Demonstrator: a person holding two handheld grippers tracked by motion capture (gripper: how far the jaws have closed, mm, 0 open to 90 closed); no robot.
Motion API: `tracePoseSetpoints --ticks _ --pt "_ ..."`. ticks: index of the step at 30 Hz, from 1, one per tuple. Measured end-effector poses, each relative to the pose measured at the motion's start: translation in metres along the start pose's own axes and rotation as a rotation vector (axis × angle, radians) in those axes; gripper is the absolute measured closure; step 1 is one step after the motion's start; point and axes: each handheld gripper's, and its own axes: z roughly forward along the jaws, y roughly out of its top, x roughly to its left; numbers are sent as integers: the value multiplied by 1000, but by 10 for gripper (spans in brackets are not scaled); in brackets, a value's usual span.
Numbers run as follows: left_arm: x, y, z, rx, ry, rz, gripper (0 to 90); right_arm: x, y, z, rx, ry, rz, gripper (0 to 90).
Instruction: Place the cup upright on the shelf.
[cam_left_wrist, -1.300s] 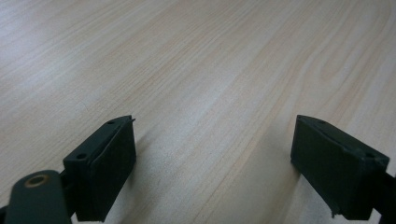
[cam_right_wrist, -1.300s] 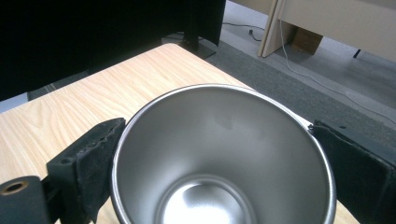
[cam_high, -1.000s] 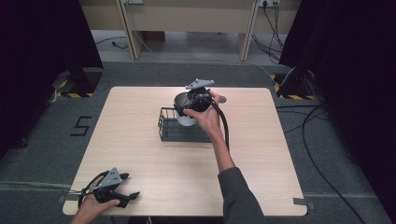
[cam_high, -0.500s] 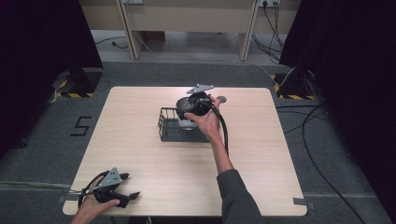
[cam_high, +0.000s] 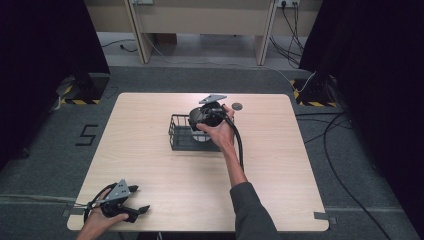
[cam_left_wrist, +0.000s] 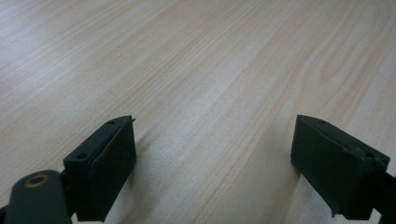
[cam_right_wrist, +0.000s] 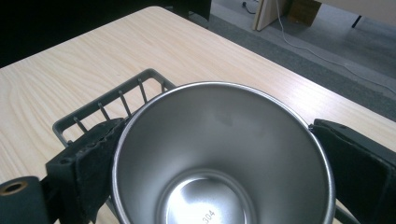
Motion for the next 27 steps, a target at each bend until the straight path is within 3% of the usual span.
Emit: tracePoseSetpoints --ticks 12,20,22,24,27 --pt "0 0 0 0 -1 1 136 0 -5 -2 -32 13 -1 58" --pt "0 0 0 0 -1 0 136 1 -5 -3 -45 -8 -11 54" --pt "0 0 0 0 -1 1 136 2 -4 -5 -74 -6 -5 42" --pt "0 0 0 1 -3 1 136 2 -2 -8 -96 2 -1 57" --pt "0 0 0 1 -2 3 136 2 4 -15 -132 17 13 210"
